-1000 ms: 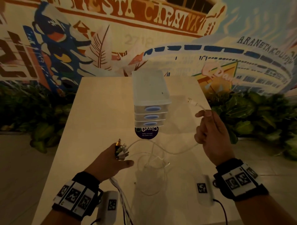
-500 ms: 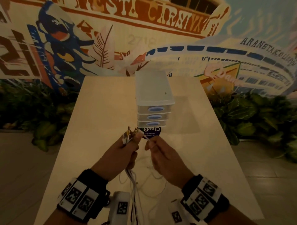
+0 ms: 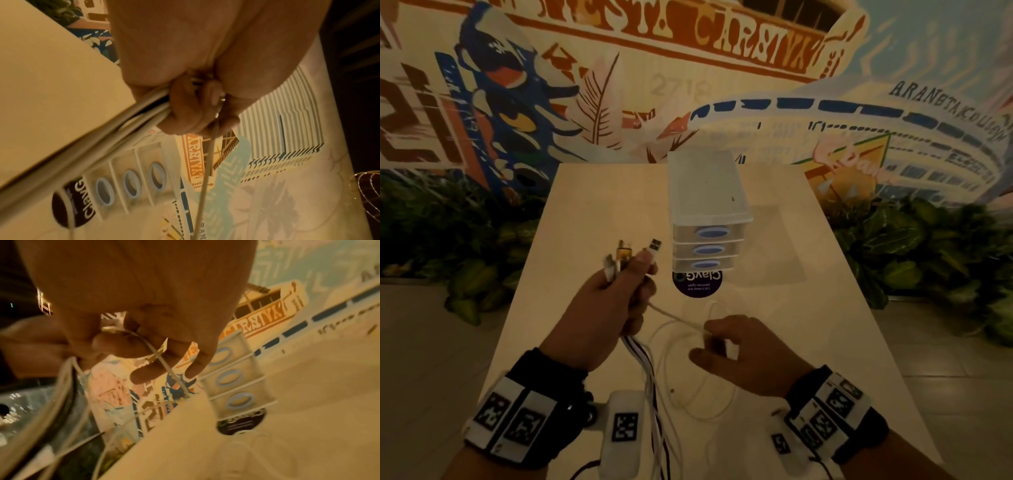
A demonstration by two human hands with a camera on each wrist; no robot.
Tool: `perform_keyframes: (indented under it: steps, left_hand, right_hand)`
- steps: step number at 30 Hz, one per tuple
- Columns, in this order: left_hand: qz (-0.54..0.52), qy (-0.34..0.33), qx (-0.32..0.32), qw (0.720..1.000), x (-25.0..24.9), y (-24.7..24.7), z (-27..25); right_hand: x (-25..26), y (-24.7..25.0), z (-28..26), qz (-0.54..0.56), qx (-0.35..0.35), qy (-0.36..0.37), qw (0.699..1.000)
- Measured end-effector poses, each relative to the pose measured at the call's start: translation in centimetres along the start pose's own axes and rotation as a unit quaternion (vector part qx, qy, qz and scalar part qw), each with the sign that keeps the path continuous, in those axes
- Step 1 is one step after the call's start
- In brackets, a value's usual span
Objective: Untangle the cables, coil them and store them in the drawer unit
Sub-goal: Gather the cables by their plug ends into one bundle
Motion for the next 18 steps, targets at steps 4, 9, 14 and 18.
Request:
perform_keyframes:
  steps: [4,9,14,18]
  left_hand:
    - [-0.049,-0.010,-0.024,0.998,-0.9,1.5,0.4]
    - [0.039,-0.047,0.002,0.998,-1.7,0.9,-0.4]
    - [0.322,-0.141,0.078,0.933,-3.5,-3.8,-2.5]
    - [0.368,-0.146,0.085,0.914,-2.5,-5.4,-2.6]
  right_hand:
    - [-5.3,1.3,-1.9,0.005,0.001,-0.095,0.995]
    - [-4.6,4.0,-2.0,0.045,-0.063,-0.089,0.993]
    - [1.7,6.9,-0.1,-0.011,-0.133,-0.013,0.991]
    - [4.5,8.7,0.6,-0.048,-0.162,0.037,0.985]
Point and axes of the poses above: each hand's wrist, its own z-axis towards the middle knuckle, its own y-axis out of the back of the hand, x = y × z, the point moved 10 cm from there along z, towards the middle knuckle, and after that the axes turned 1 degree about -x, right-handed, at the moved point
